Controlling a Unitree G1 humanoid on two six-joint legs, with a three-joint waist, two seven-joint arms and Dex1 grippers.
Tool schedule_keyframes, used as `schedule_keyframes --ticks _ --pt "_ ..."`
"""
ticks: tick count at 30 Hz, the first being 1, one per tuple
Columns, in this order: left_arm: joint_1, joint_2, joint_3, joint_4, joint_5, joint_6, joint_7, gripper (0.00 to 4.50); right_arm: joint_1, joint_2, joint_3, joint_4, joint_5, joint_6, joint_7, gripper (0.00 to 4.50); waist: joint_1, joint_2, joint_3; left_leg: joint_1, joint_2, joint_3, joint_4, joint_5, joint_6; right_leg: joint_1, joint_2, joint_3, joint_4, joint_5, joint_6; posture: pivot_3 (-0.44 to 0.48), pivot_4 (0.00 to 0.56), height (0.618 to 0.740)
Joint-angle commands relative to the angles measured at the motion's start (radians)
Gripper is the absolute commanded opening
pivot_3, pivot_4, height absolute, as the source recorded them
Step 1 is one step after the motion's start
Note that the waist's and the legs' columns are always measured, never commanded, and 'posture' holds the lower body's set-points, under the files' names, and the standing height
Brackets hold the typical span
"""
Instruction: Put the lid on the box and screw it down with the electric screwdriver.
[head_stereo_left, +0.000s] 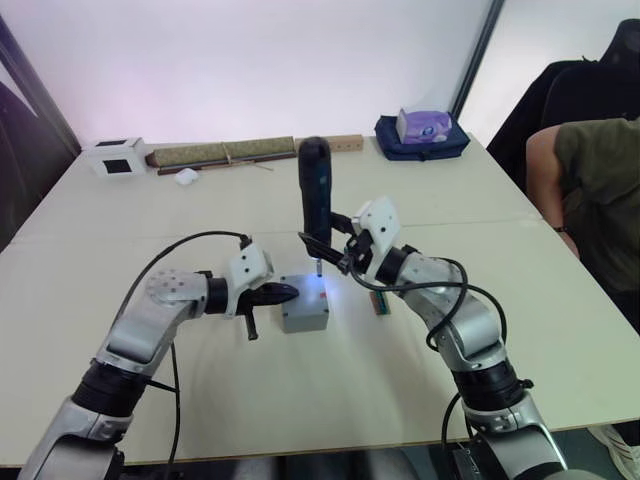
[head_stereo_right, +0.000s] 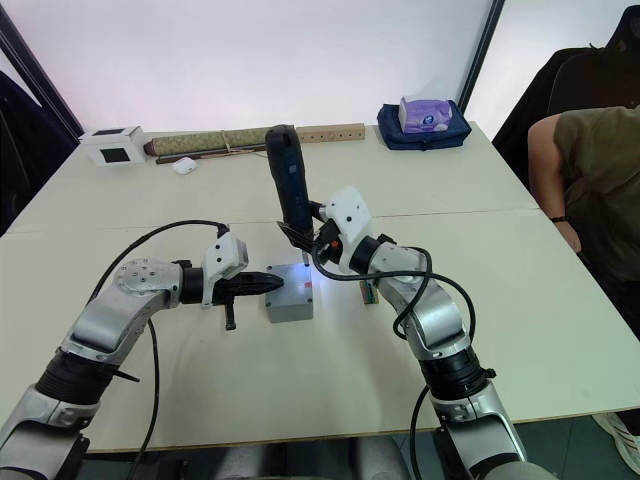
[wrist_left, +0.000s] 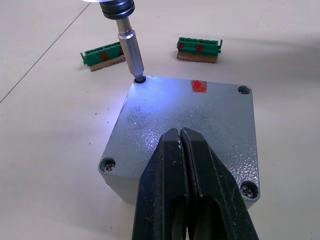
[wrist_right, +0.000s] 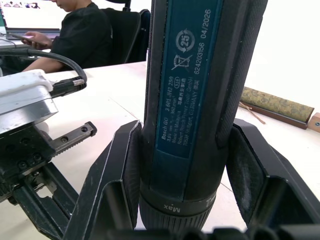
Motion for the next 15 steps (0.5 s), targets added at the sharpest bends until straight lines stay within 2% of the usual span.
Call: schedule_keyframes --ticks 1,5,11,15 --pt "0.008 0.006 -0.007 -0.008 0.004 0.002 -0.009 0.0 0.044 -0.017 0.02 0.084 -0.017 0.09 -0.003 1.86 0.0 0.0 0.0 0.0 0.0 0.0 0.0 0.0 0.0 0.0 0.0 0.0 0.0 0.0 0.0 0.0 0.15 0.74" --pt "0.002 0.004 0.002 -0.03 -0.015 0.015 -0.013 0.0 -0.015 0.001 -0.051 -0.028 0.077 0.118 0.002 1.86 0.001 0.0 0.001 -0.001 0.0 0.0 -0.001 0.0 0.0 -0.001 0.0 0.0 0.0 -0.001 -0.001 0.0 0.15 0.74" --pt "-0.009 0.008 0.033 -0.08 -0.059 0.037 -0.022 0.0 -0.18 0.003 -0.223 -0.175 0.264 0.346 -0.093 1.86 0.0 0.003 0.012 -0.009 0.0 -0.001 -0.001 0.0 0.0 -0.01 0.0 0.003 0.0 0.0 -0.001 0.0 0.15 0.74" --pt "-0.03 0.016 0.065 -0.137 -0.106 0.074 -0.022 0.0 -0.275 -0.06 -0.321 -0.203 0.309 0.501 -0.179 1.86 0.002 0.003 0.015 -0.028 0.0 -0.001 0.001 0.0 0.0 -0.03 0.0 0.003 0.005 0.003 0.004 0.0 0.15 0.74"
